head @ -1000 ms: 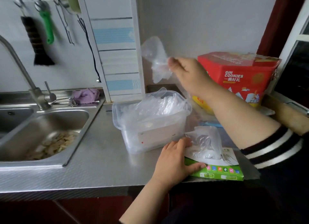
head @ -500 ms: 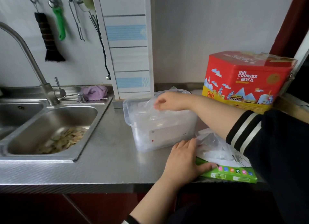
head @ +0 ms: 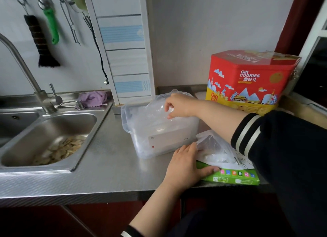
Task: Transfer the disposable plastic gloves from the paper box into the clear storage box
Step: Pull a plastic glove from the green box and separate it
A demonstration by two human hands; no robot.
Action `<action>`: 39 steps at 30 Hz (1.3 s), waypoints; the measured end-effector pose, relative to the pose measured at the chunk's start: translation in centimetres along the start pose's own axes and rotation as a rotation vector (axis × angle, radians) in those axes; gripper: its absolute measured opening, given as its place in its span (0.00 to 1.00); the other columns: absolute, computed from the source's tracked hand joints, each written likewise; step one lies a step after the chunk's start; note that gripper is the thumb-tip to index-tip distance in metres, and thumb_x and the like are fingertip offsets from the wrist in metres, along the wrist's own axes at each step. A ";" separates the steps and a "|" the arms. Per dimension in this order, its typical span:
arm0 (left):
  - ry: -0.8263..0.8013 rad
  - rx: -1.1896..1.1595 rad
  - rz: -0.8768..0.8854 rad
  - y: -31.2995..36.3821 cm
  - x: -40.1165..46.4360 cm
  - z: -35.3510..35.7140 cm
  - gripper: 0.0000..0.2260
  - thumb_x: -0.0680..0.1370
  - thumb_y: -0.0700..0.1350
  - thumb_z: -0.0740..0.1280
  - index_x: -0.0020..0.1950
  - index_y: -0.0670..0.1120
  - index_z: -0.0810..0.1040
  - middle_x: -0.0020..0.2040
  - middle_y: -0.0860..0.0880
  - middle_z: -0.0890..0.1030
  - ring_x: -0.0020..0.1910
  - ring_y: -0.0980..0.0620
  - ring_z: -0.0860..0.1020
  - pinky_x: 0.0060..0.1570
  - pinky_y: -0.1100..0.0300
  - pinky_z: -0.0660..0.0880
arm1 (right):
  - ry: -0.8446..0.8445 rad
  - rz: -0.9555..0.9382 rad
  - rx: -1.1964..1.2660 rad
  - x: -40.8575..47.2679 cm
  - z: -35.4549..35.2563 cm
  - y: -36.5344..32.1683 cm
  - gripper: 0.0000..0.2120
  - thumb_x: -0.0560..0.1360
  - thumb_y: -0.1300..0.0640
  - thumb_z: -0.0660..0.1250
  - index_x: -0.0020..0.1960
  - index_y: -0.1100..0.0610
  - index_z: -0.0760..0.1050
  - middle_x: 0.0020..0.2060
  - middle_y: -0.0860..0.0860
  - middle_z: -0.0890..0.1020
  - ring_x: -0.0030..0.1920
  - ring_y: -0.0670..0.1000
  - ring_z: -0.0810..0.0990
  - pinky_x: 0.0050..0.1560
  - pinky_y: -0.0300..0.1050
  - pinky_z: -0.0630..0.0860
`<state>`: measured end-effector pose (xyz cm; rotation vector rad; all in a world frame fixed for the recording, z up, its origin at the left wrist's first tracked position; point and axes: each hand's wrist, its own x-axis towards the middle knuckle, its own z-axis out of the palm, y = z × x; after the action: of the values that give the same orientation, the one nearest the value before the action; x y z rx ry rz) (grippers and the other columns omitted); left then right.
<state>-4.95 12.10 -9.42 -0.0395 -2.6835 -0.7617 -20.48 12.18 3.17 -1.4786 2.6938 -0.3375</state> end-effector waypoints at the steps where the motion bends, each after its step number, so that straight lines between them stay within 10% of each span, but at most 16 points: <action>1: -0.003 -0.004 -0.003 0.1 0.0 0.0 0.33 0.67 0.72 0.61 0.62 0.51 0.71 0.57 0.54 0.77 0.57 0.53 0.72 0.59 0.58 0.66 | 0.048 0.017 0.077 0.1 -0.1 0.0 0.11 0.71 0.49 0.74 0.49 0.49 0.75 0.42 0.44 0.71 0.42 0.47 0.73 0.41 0.41 0.68; 7: -0.006 -0.015 -0.014 -0.1 0.0 -0.1 0.32 0.66 0.72 0.62 0.62 0.52 0.71 0.57 0.57 0.77 0.58 0.54 0.72 0.60 0.58 0.67 | 0.400 0.214 1.368 0.2 -2.1 -0.6 0.12 0.75 0.70 0.64 0.41 0.55 0.70 0.31 0.50 0.70 0.26 0.45 0.68 0.25 0.37 0.63; 11: -0.006 -0.015 -0.012 0.0 0.0 -0.2 0.32 0.66 0.72 0.62 0.61 0.53 0.72 0.56 0.57 0.76 0.58 0.54 0.72 0.60 0.58 0.67 | 0.599 0.299 2.117 -1.3 -4.4 1.2 0.13 0.77 0.67 0.58 0.36 0.55 0.65 0.22 0.48 0.67 0.19 0.44 0.63 0.20 0.35 0.58; 14: 0.012 -0.011 -0.012 -0.1 0.0 -0.2 0.33 0.66 0.73 0.62 0.62 0.52 0.72 0.56 0.57 0.77 0.58 0.54 0.72 0.60 0.58 0.67 | 0.581 0.241 1.936 -4.8 -5.8 1.8 0.12 0.78 0.57 0.62 0.36 0.54 0.66 0.24 0.47 0.69 0.21 0.45 0.64 0.21 0.36 0.57; 18: 0.028 -0.024 -0.020 -0.2 0.1 0.0 0.33 0.66 0.72 0.63 0.62 0.52 0.73 0.56 0.56 0.77 0.57 0.54 0.72 0.59 0.58 0.68 | 0.206 0.096 1.005 -12.6 -5.7 0.6 0.22 0.71 0.35 0.60 0.49 0.54 0.74 0.39 0.49 0.80 0.37 0.48 0.79 0.36 0.41 0.74; 21: 0.040 -0.010 -0.010 -0.3 0.0 0.2 0.33 0.66 0.72 0.63 0.63 0.53 0.72 0.57 0.57 0.77 0.58 0.54 0.73 0.59 0.56 0.69 | -0.069 0.174 0.267 -17.3 -1.8 0.7 0.36 0.65 0.31 0.67 0.66 0.47 0.63 0.61 0.39 0.68 0.59 0.42 0.71 0.58 0.45 0.73; 23: 0.069 0.024 -0.002 -0.4 -0.1 0.3 0.33 0.67 0.73 0.62 0.62 0.52 0.73 0.53 0.56 0.78 0.55 0.53 0.74 0.57 0.56 0.69 | -0.001 0.268 0.060 -18.4 0.9 0.9 0.28 0.71 0.38 0.69 0.63 0.47 0.64 0.58 0.40 0.68 0.56 0.44 0.71 0.53 0.46 0.72; 27: 0.086 0.088 0.026 -0.5 -0.4 0.1 0.31 0.67 0.72 0.62 0.59 0.52 0.73 0.53 0.57 0.79 0.55 0.53 0.75 0.57 0.60 0.67 | 0.331 0.451 0.464 -18.3 1.7 3.6 0.03 0.76 0.58 0.67 0.44 0.54 0.77 0.34 0.49 0.77 0.39 0.54 0.75 0.38 0.44 0.69; 33: 0.084 0.173 0.037 -1.0 -0.7 -0.8 0.34 0.68 0.73 0.57 0.62 0.51 0.75 0.56 0.56 0.79 0.58 0.53 0.75 0.59 0.62 0.66 | 0.503 0.414 1.430 -18.0 -1.0 3.1 0.10 0.80 0.59 0.62 0.47 0.61 0.80 0.40 0.56 0.85 0.41 0.55 0.83 0.45 0.48 0.81; 39: 0.106 0.174 0.045 -1.1 -0.9 -0.5 0.32 0.69 0.72 0.59 0.62 0.50 0.75 0.56 0.55 0.80 0.58 0.52 0.75 0.59 0.62 0.64 | 0.693 0.397 1.730 -13.8 -5.0 2.4 0.12 0.78 0.58 0.63 0.58 0.62 0.76 0.47 0.56 0.82 0.46 0.54 0.82 0.47 0.47 0.80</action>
<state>-4.06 10.98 -9.86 -0.0161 -2.6270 -0.5000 -15.75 25.83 6.73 -0.2274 1.4903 -2.4584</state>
